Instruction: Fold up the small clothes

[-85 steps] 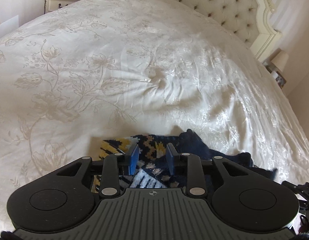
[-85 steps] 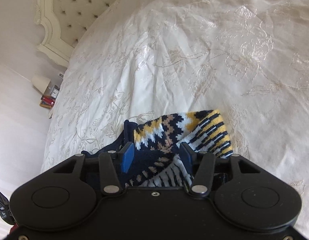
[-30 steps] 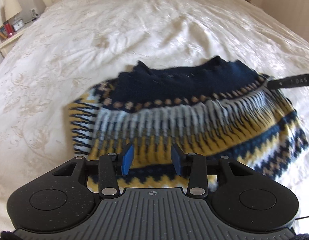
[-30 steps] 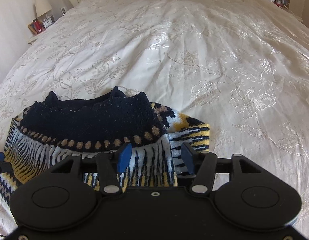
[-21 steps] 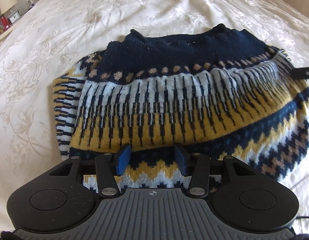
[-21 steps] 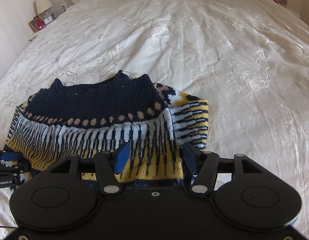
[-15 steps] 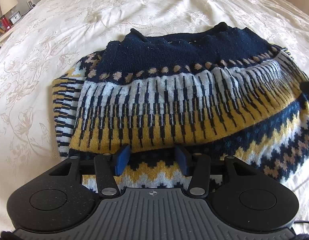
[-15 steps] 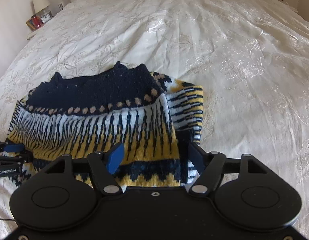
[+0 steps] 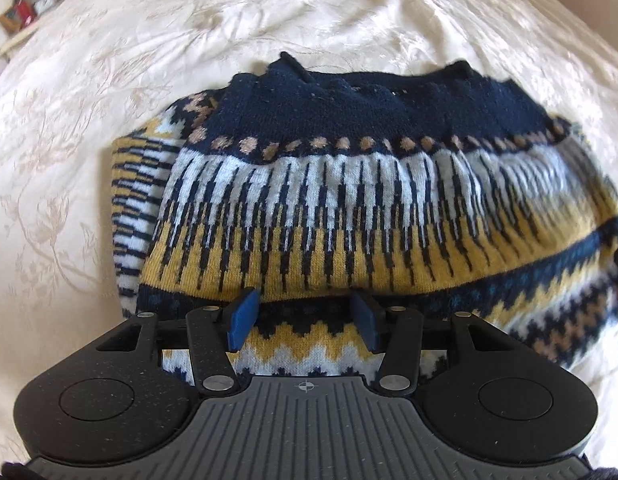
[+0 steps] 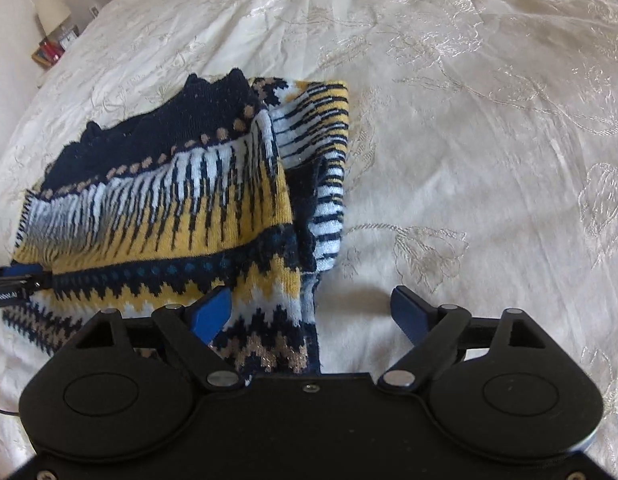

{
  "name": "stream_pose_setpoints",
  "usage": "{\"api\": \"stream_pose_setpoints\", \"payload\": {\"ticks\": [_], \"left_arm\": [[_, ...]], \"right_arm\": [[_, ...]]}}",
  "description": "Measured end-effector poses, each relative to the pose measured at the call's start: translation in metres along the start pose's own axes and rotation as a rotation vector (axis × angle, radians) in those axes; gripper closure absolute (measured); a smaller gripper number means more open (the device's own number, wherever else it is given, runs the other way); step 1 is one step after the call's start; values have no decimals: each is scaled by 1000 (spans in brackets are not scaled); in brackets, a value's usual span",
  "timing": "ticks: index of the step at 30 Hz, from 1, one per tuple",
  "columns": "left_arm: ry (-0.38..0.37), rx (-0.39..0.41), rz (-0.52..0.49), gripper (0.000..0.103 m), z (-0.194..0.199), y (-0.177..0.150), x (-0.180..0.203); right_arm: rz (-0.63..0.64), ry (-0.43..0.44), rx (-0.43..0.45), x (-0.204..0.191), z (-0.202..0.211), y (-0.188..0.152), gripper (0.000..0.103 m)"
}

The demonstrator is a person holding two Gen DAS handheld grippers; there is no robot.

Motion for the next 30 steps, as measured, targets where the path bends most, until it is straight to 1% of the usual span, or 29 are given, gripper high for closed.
{"api": "stream_pose_setpoints", "payload": {"ticks": [3,5,9,13,16,18,21,24,26,30], "left_arm": [[-54,-29,106,53,7,4,-7],[-85,-36,159,53,13,9,-8],[-116,-35,181,53,17,22,7],[-123,-23,150,53,14,36,26],[-114,-18,111,53,5,45,39],[-102,-27,91,53,-5,50,45],[-76,-37,65,53,-19,55,52],[-61,-41,50,50,-29,60,56],[-52,-42,34,45,-34,63,59],[-35,-31,8,38,-41,65,64]], "right_arm": [[-60,70,23,2,2,9,15],[-90,108,30,3,0,16,15],[-132,159,27,6,-7,25,14],[-161,199,2,11,-17,29,13],[-164,232,-13,10,-23,31,10],[-166,264,-24,8,-27,33,7],[-162,305,-40,4,-34,35,5],[-163,345,-45,1,-41,38,4],[-171,375,-47,-3,-46,41,0],[-181,400,-56,-7,-56,43,0]]}}
Point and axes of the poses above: each gripper's, at about its wrist camera, not at the fingertips, and z roughly against the way its jaws point, x to its right, y to its top, the point moved 10 cm from there along -z, roughly the way its jaws point, and after that the axes turned 11 degrees about y, right-handed, at the moved point
